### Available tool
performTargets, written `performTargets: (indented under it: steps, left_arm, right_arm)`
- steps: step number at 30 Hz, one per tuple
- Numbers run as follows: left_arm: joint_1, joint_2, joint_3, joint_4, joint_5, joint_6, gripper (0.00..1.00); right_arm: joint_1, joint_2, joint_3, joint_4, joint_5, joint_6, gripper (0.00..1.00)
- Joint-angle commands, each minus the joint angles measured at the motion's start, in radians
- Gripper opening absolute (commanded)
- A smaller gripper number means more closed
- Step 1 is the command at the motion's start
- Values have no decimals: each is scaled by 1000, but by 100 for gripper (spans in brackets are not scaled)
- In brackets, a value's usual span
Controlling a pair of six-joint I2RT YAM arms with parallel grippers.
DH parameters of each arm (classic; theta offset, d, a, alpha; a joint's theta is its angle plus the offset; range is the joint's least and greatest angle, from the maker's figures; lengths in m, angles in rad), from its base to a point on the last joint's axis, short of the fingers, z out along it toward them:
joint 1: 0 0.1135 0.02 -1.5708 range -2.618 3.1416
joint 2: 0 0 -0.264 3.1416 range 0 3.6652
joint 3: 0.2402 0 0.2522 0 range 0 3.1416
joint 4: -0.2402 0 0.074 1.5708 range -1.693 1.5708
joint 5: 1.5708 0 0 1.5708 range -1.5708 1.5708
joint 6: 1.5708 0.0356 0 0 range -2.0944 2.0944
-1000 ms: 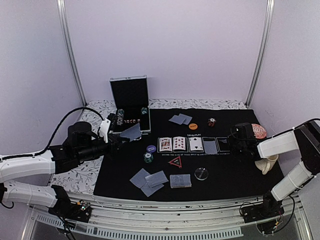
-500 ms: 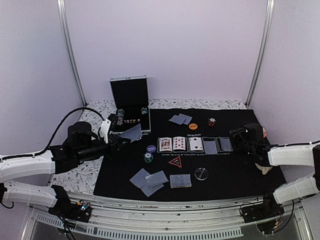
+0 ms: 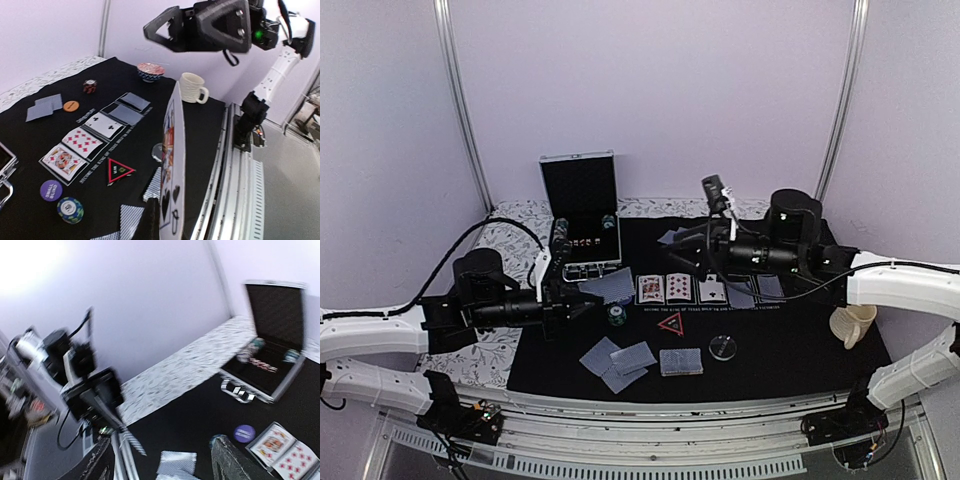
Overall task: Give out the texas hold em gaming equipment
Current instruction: Place the poker card in the community card area, then pass from the left arm to the right
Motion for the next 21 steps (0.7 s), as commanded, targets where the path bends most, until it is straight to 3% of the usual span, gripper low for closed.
performTargets:
  steps: [1,5,10,15,16,19,21]
  left_arm:
    - [-30,-20,4,128,164,-7,0]
    - [-54,-26,11,126,209,-2,0]
    - [-58,-26,30,76,181,26,0]
    - [-59,2,58,-9,118,59,0]
    - [-59,9,64,-24,109,66,0]
    - [-59,39,84,-39,142,68,0]
    - [-59,56,91,-38,152,62,0]
  right_arm:
    - [115,145,85,-31,-323,-328,69]
    - [137,226,127,-14,-370,-332,68]
    - [147,254,91,102,-442,-298,58]
    - [147,250,47,220,-470,-245,55]
    - [146,250,41,232,-465,-236,50]
    - [147,260,38,236,-449,-216,18]
    - [147,258,32,234,-455,-207,3]
